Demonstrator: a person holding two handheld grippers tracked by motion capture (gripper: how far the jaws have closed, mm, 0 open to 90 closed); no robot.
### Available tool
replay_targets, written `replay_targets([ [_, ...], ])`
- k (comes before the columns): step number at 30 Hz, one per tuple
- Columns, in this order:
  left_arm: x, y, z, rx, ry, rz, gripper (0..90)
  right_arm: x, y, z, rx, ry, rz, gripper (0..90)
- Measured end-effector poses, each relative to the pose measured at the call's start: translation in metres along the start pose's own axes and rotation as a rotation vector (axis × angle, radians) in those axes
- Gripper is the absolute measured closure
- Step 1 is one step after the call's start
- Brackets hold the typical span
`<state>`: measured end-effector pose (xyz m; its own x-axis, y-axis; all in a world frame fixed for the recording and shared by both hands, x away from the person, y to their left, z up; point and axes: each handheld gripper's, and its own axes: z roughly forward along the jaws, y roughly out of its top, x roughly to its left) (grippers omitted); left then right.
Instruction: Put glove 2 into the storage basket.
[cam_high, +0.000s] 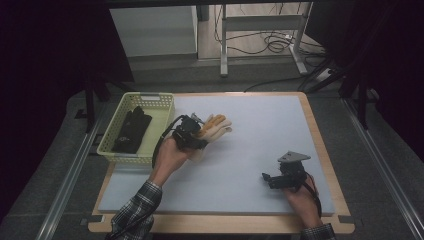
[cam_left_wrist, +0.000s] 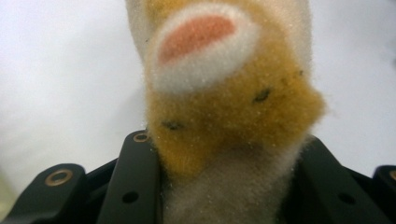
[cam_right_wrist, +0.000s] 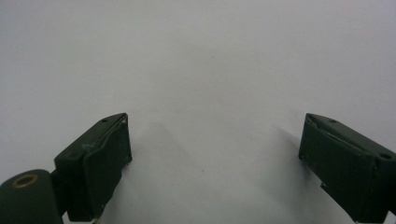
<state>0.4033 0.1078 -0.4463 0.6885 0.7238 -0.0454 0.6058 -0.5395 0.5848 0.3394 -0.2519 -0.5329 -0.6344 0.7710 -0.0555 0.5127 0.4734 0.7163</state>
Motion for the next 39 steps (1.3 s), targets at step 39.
replay_targets([
  [39, 0.147, -0.060, -0.063, 0.013, 0.318, -0.410, 61.1, 0.000, 0.000, 0.000, -0.002, 0.001, 0.002, 8.8],
])
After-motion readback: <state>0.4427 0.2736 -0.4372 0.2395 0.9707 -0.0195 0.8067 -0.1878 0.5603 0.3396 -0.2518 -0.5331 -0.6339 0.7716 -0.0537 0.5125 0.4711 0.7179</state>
